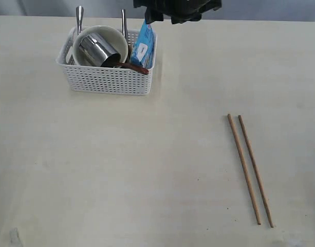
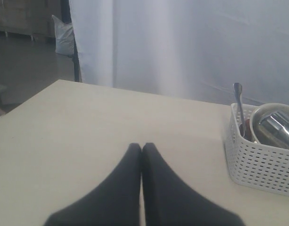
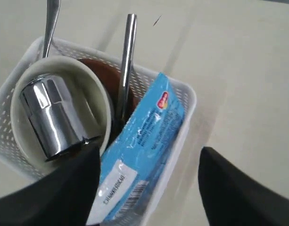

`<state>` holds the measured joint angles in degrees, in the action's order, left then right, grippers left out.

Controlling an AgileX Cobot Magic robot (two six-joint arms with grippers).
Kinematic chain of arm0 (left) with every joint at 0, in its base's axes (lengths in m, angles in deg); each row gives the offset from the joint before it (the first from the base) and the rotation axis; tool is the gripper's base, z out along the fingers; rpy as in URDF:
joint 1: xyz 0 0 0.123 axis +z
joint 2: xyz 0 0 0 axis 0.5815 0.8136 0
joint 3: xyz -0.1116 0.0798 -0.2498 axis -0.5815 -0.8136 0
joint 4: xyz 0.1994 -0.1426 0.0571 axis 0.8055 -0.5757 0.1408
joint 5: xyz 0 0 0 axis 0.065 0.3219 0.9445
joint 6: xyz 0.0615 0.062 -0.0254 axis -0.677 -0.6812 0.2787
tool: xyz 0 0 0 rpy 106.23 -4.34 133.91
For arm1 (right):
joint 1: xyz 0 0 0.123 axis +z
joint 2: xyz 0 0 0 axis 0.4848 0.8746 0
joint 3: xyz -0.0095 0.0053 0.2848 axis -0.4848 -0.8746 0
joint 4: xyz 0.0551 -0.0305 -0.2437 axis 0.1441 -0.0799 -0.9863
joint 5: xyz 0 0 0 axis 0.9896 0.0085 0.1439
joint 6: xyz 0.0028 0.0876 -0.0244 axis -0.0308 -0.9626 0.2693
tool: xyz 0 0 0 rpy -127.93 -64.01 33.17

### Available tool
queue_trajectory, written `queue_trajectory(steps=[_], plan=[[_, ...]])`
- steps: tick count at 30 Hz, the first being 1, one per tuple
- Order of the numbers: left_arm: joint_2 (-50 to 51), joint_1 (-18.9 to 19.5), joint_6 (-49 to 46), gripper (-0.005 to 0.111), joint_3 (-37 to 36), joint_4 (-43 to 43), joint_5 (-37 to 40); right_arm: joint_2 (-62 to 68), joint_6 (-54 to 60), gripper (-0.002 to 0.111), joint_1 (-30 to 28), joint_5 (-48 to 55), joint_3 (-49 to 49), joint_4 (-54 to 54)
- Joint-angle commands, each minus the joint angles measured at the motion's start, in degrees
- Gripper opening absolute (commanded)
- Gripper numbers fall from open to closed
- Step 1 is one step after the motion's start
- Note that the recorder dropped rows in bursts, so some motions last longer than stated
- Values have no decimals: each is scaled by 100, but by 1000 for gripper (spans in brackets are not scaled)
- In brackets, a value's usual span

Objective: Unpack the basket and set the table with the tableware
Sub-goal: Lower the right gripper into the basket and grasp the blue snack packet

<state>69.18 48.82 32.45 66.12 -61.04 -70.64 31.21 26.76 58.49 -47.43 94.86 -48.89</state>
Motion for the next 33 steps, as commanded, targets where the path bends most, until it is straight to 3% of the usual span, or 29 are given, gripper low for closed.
queue_trajectory(steps=[1, 17, 33], plan=[[-16, 18, 28, 0, -20, 23, -16, 442, 68, 58, 122, -65, 424, 129], [-16, 18, 28, 0, -20, 23, -16, 1264, 31, 57, 209, -29, 852, 230], [-16, 18, 28, 0, -20, 23, -16, 1243, -54, 0, 209, 146, 852, 230]])
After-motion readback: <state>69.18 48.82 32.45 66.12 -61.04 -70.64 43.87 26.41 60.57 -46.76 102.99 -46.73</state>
